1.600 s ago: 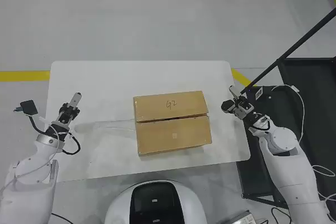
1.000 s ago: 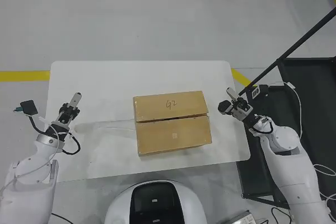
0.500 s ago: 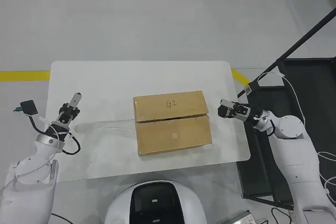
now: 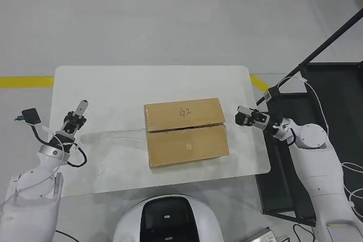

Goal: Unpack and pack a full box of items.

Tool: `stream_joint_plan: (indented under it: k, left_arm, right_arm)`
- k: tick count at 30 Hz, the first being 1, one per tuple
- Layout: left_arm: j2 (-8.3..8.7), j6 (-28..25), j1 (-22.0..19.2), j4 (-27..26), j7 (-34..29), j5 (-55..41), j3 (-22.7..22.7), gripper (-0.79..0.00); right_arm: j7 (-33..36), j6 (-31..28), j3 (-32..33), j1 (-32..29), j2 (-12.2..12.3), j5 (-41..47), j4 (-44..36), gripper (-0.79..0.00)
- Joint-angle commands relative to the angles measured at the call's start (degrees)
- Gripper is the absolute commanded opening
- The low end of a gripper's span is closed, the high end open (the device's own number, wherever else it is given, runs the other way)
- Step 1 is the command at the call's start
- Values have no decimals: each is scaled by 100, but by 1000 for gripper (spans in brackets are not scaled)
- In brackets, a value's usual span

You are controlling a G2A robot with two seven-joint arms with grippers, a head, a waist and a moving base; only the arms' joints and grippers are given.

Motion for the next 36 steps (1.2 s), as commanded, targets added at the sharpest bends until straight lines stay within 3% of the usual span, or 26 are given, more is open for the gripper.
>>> stream_joint_plan:
  k: [1, 5, 14, 36]
  left_arm:
    - [0, 0, 0, 0, 0, 0, 0, 0]
    - [0, 0, 0, 0, 0, 0, 0, 0]
    - [0, 0, 0, 0, 0, 0, 0, 0]
    - [0, 0, 0, 0, 0, 0, 0, 0]
  right_arm:
    - [-4, 26, -48, -5, 0, -48, 6, 0]
    - [54, -169, -175, 157, 1, -190, 251, 0]
    - [935, -581, -497, 360, 0, 158, 646, 0]
    - [1214, -375, -1152, 387, 148, 895, 414, 0]
